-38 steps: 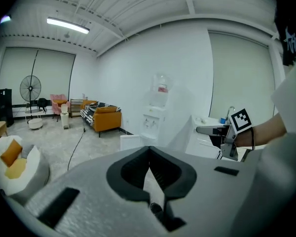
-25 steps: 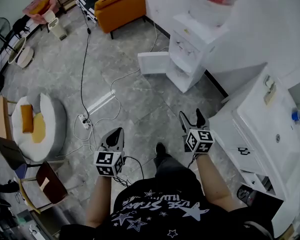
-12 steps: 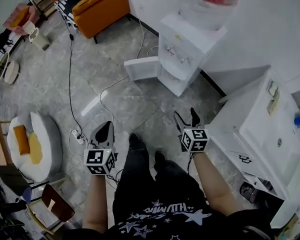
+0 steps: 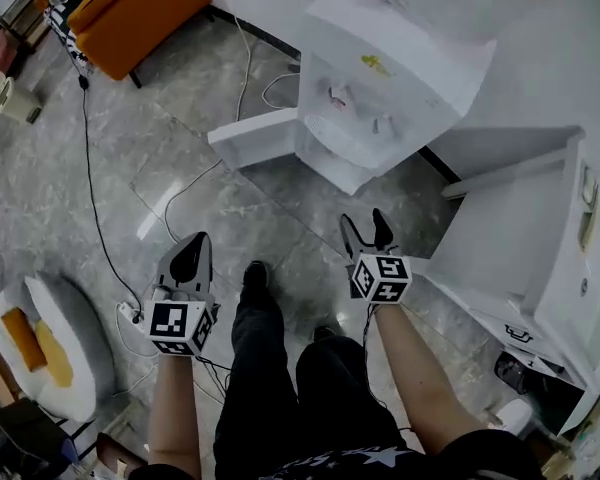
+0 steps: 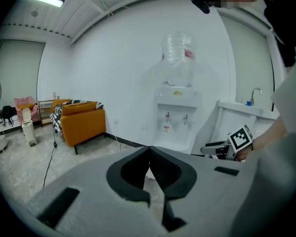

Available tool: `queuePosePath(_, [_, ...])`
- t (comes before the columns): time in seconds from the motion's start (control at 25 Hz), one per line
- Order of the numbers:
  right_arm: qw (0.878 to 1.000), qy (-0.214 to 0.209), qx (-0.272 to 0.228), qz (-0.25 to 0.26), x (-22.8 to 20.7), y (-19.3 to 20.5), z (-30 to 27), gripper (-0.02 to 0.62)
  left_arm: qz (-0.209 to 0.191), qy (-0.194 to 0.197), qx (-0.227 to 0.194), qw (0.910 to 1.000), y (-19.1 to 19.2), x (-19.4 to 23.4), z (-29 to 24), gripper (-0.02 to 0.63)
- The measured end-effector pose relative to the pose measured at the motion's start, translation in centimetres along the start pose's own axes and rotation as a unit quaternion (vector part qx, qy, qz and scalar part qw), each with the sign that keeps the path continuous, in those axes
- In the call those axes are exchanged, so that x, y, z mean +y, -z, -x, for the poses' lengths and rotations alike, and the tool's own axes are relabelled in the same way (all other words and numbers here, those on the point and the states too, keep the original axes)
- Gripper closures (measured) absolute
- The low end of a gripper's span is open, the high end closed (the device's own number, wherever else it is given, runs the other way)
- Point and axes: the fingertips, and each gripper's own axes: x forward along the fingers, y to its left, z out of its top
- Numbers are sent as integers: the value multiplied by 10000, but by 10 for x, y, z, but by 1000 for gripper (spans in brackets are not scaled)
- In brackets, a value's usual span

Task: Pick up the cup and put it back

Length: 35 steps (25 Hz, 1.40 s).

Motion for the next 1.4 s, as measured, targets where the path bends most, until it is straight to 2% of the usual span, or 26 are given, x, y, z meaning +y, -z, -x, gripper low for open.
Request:
queuePosePath(0.36, [9989,448,-63,111,-42,114,-172,310,5,203,-93,9998,122,80,-133,595])
queuePosePath(0.56, [9979,605,-153,151,-81,161,-247,313,16,200,-234,9995,186,103,-186,595])
queuePosePath(0.68, [9966,785,-243,20,-106,186,-285,316,-77,264,-344,9990,216,112,-213,595])
queuePosePath(0.76, [9956,886,-295,-103,-122,198,-307,322,-4,286,-365,9989,236,118,-225,595])
queuePosePath(0.84, [9950,924,-346,-180,-134,207,-327,327,-47,246,-382,9990,251,125,-235,595])
queuePosePath(1.04, [9944,992,-351,15,-155,220,-368,342,-603,134,-480,9969,274,126,-253,595])
queuePosePath(1.12, [9938,1071,-309,43,-160,223,-382,342,-588,141,-527,9968,280,126,-258,597])
queuePosePath(1.28, [9917,1240,-267,-231,-176,229,-396,364,-552,197,-603,9965,290,124,-272,597])
queuePosePath(1.4, [9910,1321,-160,-174,-179,235,-409,368,-492,180,-609,9968,296,129,-284,595])
